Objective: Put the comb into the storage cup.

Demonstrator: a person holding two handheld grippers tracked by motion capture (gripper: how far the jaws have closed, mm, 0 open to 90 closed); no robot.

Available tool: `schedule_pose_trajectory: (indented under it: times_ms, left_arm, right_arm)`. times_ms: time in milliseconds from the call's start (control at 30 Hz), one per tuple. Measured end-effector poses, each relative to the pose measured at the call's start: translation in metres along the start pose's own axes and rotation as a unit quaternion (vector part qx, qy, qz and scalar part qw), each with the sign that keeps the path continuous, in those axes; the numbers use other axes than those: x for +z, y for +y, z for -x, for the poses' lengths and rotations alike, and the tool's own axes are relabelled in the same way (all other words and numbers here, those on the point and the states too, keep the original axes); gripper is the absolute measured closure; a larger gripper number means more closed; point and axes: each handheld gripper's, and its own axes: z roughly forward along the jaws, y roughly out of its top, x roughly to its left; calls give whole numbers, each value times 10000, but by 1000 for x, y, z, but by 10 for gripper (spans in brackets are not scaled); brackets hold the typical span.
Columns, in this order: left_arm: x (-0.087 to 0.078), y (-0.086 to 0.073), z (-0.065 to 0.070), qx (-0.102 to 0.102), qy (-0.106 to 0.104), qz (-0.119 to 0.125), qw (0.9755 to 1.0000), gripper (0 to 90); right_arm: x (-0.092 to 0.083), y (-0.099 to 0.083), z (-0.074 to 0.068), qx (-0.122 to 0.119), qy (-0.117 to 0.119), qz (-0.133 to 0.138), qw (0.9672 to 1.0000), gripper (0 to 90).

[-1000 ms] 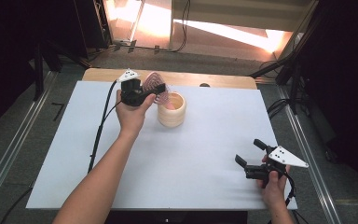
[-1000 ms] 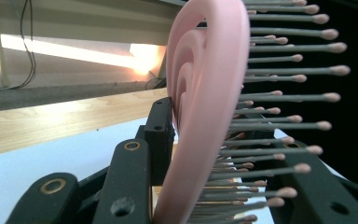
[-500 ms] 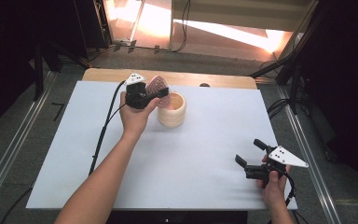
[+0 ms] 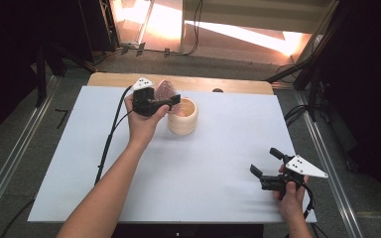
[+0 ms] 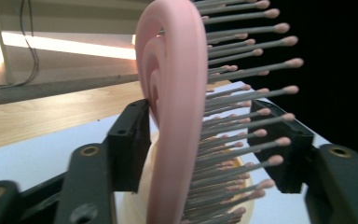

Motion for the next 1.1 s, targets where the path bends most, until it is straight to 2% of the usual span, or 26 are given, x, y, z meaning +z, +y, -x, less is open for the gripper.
schedule_pose_trajectory:
  times_ms: [67,233,300,400,567,1100]
  left_arm:
    - [0,0,-1,-10,-12,1,10000,342]
    - [-2,0,-3,-58,-87,2,9999,186]
    - [-4,0,-2,-64,21,68,10000,124]
    - [-8,-2,-1,-43,65,171,9998,112]
    - [-11,-6,-4,-82,-86,245,9996,16]
    - [-24,-8,-5,-1,-178,354,9992,0]
  right_arm:
    - [0,0,0,1,0,-1,10000,0]
    - [0,0,0,6,-3,-6,10000,0]
    - [0,0,0,6,-3,-7,10000,0]
    - [0,0,0,11,-1,-13,10000,0]
    - [0,0,0,7,4,-9,10000,0]
    - [1,0,-1,8,10,-26,10000,0]
